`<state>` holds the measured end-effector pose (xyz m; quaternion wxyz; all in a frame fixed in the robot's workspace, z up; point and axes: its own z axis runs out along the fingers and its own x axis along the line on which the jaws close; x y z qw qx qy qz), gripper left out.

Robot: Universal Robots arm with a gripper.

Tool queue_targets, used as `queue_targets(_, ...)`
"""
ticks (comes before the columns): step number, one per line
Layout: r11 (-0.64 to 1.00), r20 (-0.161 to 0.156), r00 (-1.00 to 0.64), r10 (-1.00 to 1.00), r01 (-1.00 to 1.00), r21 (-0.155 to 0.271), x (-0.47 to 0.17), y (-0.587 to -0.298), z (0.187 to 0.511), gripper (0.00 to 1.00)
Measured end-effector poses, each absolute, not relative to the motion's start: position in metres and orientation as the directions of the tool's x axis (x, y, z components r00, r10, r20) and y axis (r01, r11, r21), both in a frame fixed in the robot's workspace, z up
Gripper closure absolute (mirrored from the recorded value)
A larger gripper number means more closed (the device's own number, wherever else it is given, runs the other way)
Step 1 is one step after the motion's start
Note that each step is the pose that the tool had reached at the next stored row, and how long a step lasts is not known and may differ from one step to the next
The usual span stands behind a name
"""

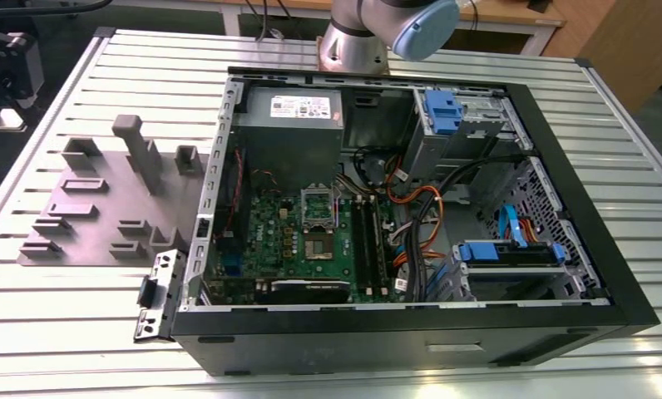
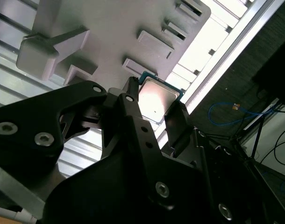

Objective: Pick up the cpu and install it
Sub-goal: 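Pick up the cpu and move it towards the insertion slot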

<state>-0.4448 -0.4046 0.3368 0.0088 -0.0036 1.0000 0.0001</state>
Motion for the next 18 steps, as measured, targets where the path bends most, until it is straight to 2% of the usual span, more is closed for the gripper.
queue_targets(18, 1.000, -0.018, -1.000, -0.007, -0.007, 0.000, -0.4449, -0.4046, 0.3416, 0.53)
